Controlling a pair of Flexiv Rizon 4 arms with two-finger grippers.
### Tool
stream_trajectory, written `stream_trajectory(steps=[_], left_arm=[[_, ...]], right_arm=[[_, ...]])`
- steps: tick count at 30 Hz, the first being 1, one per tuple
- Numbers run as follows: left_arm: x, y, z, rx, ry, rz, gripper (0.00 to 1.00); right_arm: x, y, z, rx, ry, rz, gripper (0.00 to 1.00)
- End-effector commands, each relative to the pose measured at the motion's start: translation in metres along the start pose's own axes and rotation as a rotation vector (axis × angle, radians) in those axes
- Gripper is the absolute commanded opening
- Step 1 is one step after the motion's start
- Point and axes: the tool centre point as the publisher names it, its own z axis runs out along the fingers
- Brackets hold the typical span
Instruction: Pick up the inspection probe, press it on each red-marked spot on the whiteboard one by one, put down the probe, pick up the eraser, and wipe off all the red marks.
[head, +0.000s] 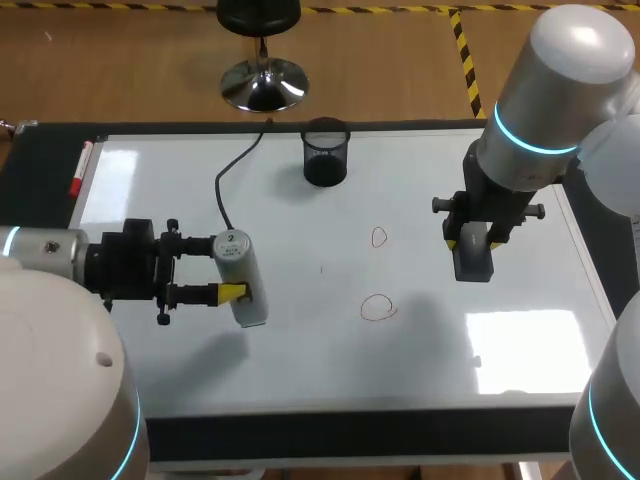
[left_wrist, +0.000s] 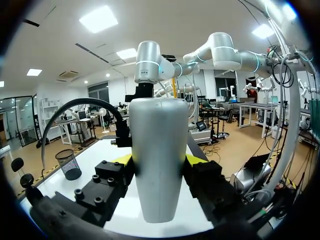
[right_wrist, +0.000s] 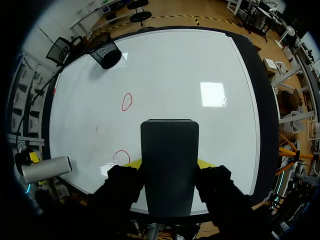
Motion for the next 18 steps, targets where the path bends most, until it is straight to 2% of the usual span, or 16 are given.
stream_trajectory(steps=[1,4,8,18], left_arm=[[0.001,-0.001,0.000,0.002,-0.004,0.003,0.00],[0.001,-0.001,0.000,0.002,-0.004,0.003,0.00],[0.001,-0.001,0.000,0.002,-0.004,0.003,0.00],[0.001,-0.001,0.000,0.002,-0.004,0.003,0.00]], right_arm=[[-0.002,-0.002,0.000,-0.005,0.007,0.004,0.00],[-0.004,-0.009,0.001,-0.021,0.032,0.015,0.00],[0.000,-0.023,0.001,-0.058,0.003,0.036,0.00],[0.027,-0.063,0.010,-0.055,-0.005,0.064,0.00]])
